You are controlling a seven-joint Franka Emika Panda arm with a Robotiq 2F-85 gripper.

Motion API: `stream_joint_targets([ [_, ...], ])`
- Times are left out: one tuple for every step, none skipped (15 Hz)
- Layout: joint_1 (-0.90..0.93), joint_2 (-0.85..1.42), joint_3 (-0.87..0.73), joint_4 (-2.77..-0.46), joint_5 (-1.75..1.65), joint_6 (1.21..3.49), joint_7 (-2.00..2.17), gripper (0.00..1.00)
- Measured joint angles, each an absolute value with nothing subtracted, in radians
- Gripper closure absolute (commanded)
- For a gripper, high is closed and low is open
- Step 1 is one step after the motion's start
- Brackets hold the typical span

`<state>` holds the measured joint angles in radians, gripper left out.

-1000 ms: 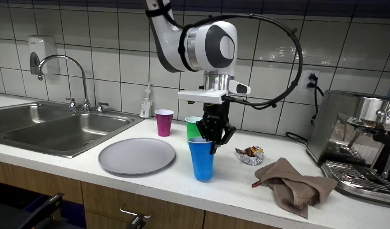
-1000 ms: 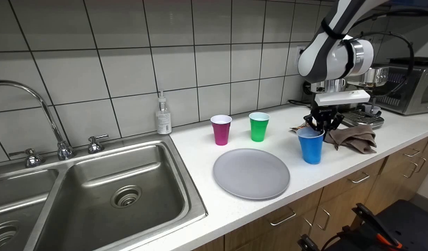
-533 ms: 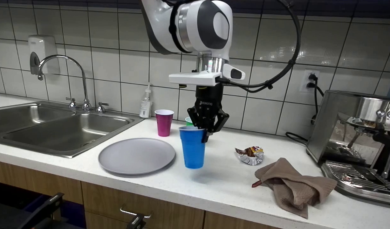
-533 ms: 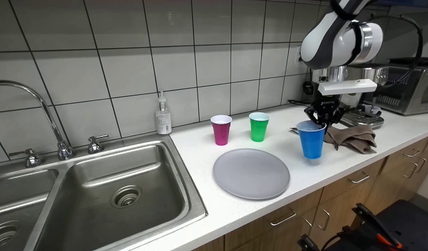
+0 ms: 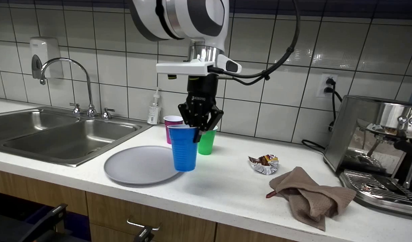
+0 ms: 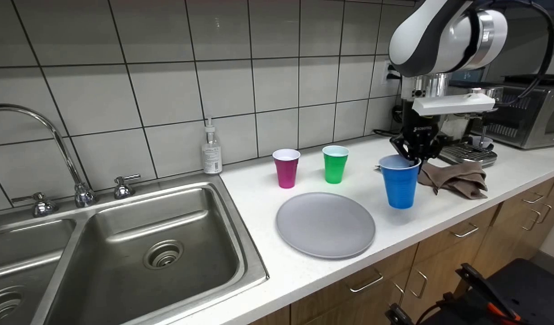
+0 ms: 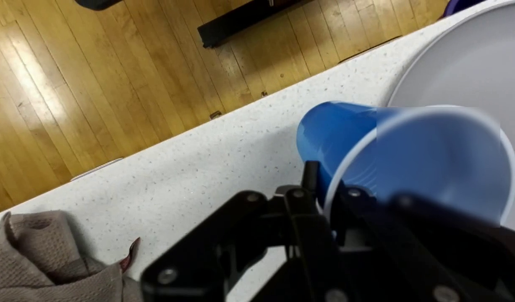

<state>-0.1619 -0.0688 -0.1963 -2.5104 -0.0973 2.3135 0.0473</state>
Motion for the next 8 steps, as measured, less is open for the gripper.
stream_joint_targets([
  [-0.153,-0.078,-0.188,-2.522,-0.097,2.312,0.047,0.99],
  [-0.144,-0.083,-0.179,-2.531,-0.094,2.312,0.047,0.99],
  [-0.134,-0.087,-0.169,-2.539,-0.087,2.312,0.047,0.99],
  [-0.124,-0.088,-0.160,-2.546,-0.077,2.312,0.047,0.99],
  [-0.114,-0.088,-0.150,-2.550,-0.067,2.312,0.047,0.99],
  [-0.103,-0.088,-0.141,-2.554,-0.058,2.312,0.047,0.99],
  [-0.093,-0.088,-0.131,-2.558,-0.050,2.312,0.047,0.99],
  [-0.083,-0.088,-0.123,-2.560,-0.042,2.312,0.047,0.99],
])
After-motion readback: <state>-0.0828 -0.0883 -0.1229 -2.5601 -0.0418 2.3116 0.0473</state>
